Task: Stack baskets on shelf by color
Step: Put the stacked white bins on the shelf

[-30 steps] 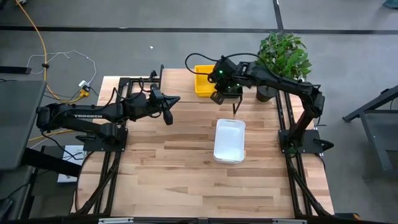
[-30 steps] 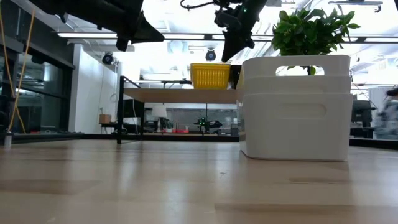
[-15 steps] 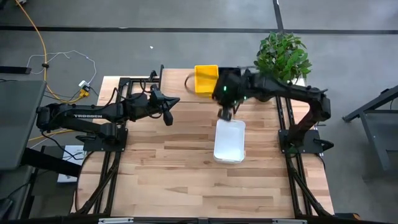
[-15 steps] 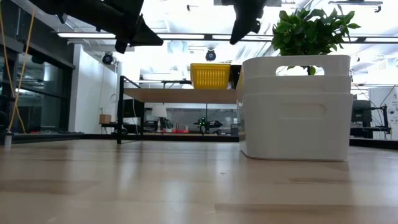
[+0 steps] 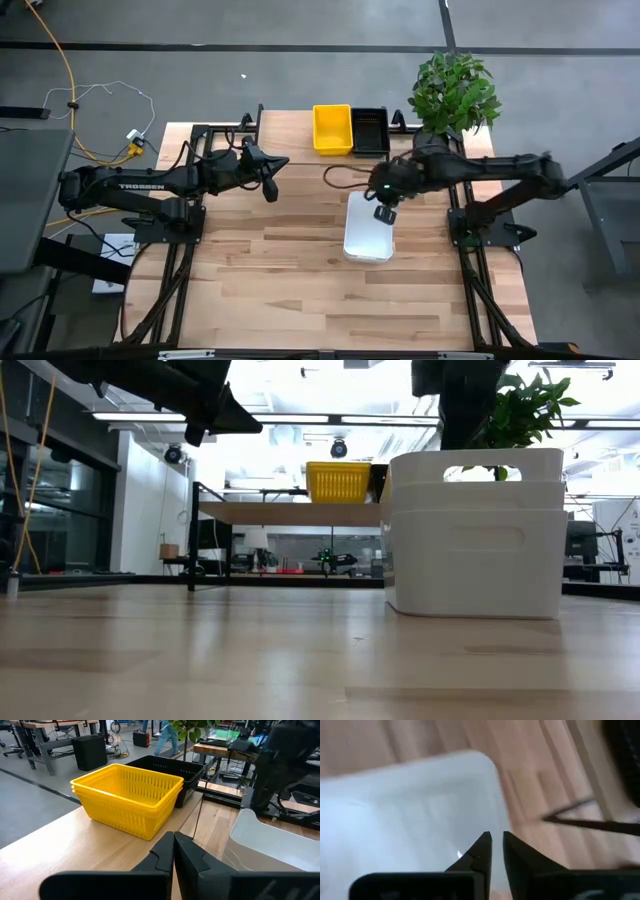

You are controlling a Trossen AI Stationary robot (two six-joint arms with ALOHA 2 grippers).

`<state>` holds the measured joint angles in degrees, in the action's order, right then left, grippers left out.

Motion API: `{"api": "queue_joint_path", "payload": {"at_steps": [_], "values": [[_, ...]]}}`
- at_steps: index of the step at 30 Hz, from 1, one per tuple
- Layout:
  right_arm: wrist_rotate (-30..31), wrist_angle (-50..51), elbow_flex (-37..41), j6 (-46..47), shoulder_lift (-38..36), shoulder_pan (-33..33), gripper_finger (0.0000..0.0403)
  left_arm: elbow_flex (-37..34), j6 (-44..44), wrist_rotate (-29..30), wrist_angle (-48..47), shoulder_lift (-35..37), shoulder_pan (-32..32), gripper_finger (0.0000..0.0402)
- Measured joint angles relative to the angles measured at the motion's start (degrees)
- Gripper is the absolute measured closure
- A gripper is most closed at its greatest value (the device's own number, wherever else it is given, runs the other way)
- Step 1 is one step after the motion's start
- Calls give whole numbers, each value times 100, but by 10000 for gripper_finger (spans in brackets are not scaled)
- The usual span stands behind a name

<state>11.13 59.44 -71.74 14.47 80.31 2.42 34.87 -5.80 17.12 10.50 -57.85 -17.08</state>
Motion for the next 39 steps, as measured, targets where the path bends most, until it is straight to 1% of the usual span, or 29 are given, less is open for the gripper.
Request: {"api": "queue_joint_path", "payload": {"at_steps": [2, 4, 8, 12, 16, 21, 29, 39], "values": [[-146, -656, 458, 12, -442, 12, 351, 0, 0, 0, 0, -2, 0, 401], [-167, -1192, 878, 3, -799, 58, 327, 0, -2, 0, 3, -2, -2, 401], [-249, -1937, 1507, -153, -1285, 98, 268, 0, -78, 0, 12, -1, 0, 401], [-287, -2388, 1915, -403, -1431, 96, 213, 0, -111, 0, 52, -2, 0, 401], [-351, -2447, 2054, -447, -1328, 96, 178, 0, -111, 0, 57, -2, -1, 401], [-381, -2565, 2065, -730, -1073, 96, 170, 0, -112, -45, 97, -2, 0, 401], [-371, -2627, 2048, -965, -625, 180, 169, 0, -111, -503, 132, -2, 7, 401], [-417, -2547, 2063, -1109, -459, 259, 169, 0, -117, -509, 216, -2, 201, 401]]}}
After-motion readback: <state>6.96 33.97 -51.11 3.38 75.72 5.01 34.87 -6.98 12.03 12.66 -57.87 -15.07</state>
